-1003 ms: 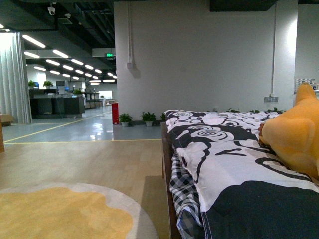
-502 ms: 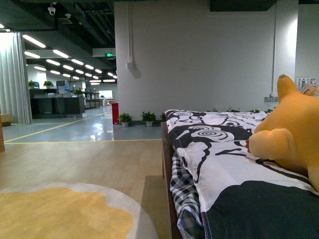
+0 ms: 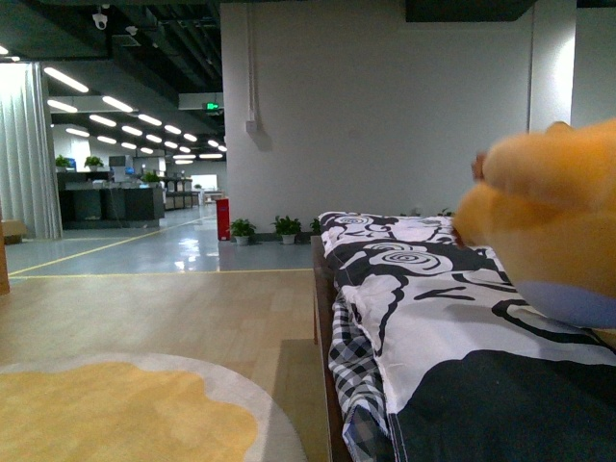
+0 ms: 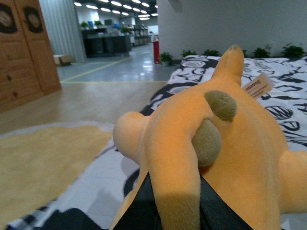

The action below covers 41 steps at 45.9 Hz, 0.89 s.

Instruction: Put away toys

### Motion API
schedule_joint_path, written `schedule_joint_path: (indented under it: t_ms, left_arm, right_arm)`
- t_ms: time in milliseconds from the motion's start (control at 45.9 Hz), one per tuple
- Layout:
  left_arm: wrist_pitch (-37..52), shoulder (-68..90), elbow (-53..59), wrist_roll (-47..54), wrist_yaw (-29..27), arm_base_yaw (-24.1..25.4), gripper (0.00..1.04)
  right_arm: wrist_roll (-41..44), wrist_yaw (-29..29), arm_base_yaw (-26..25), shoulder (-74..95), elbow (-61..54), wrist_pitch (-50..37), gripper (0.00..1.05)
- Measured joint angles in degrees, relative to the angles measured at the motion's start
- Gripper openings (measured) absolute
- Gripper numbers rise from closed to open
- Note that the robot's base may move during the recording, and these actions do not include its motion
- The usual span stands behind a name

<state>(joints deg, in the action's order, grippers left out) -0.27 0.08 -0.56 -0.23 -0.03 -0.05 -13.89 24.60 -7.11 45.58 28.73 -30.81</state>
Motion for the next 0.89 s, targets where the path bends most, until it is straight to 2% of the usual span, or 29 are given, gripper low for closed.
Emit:
schedule_joint_path:
  t_ms: [174, 349, 414, 523, 589, 894]
  left_arm:
    - [0.0, 0.0, 0.0, 0.0, 0.0, 0.0, 0.99]
    - [0.0, 0.0, 0.0, 0.0, 0.0, 0.0, 0.99]
    - [0.0, 0.0, 0.0, -0.02, 0.0, 0.0, 0.99]
    - [0.0, 0.0, 0.0, 0.0, 0.0, 0.0, 0.99]
    - [0.0, 0.0, 0.0, 0.0, 0.0, 0.0, 0.99]
    - [0.0, 0.0, 0.0, 0.0, 0.0, 0.0, 0.99]
  right_arm:
    - [-9.94, 13.7, -8.15, -11.37, -0.74, 4.72, 0.07]
    - [-14.91, 20.5, -13.25, -20.57, -4.92, 7.72, 0.07]
    - [-15.17, 20.06, -12.87, -24.96, -7.74, 9.46, 0.07]
    - [-13.14, 15.17, -8.0, -28.48, -11.82, 10.27, 0.07]
    - [-12.66, 14.05, -7.06, -29.53, -13.86, 9.6, 0.07]
    - [-14.12, 11.69, -10.78, -30.82, -21.14, -2.05, 0.07]
